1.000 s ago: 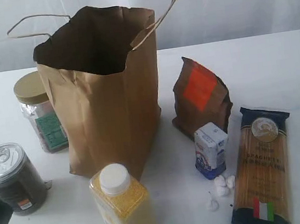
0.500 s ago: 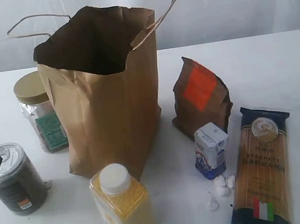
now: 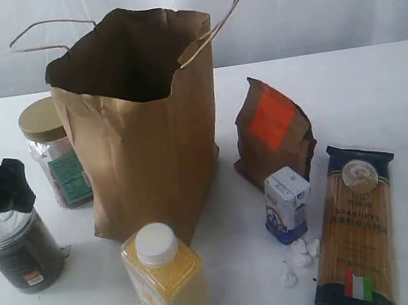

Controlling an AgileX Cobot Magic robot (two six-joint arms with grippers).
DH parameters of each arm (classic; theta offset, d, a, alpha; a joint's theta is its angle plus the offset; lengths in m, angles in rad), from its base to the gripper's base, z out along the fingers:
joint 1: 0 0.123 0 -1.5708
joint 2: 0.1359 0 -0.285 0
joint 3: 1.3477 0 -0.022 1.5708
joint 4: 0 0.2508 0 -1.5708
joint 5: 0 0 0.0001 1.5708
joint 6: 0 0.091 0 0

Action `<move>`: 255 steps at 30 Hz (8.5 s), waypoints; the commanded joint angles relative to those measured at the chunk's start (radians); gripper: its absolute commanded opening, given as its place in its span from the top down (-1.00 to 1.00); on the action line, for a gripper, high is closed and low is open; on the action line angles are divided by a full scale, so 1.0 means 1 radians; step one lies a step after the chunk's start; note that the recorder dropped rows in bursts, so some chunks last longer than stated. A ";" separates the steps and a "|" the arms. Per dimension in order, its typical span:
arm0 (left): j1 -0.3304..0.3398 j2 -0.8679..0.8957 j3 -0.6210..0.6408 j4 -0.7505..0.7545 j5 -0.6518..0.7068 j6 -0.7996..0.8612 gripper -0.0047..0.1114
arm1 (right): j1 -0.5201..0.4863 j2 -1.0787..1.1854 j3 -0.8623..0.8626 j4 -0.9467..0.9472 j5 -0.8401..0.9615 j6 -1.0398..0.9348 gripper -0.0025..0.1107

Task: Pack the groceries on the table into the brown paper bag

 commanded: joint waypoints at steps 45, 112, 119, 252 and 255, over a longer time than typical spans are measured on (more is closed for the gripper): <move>0.008 0.164 0.077 0.012 -0.075 0.040 -0.89 | 0.004 -0.003 0.006 0.001 -0.007 0.002 0.96; -0.212 0.371 -0.825 -0.295 0.378 0.339 0.77 | 0.004 -0.003 0.006 0.001 -0.007 0.037 0.96; -0.212 0.395 -0.825 -0.265 0.394 0.327 0.20 | 0.004 -0.003 0.006 0.001 -0.007 0.037 0.96; -0.212 -0.933 0.150 -0.580 -0.066 0.350 0.92 | 0.004 -0.003 0.006 0.001 -0.007 0.037 0.96; -0.212 -0.947 0.150 -0.580 -0.036 0.350 0.92 | 0.004 -0.003 0.006 0.001 -0.007 0.037 0.96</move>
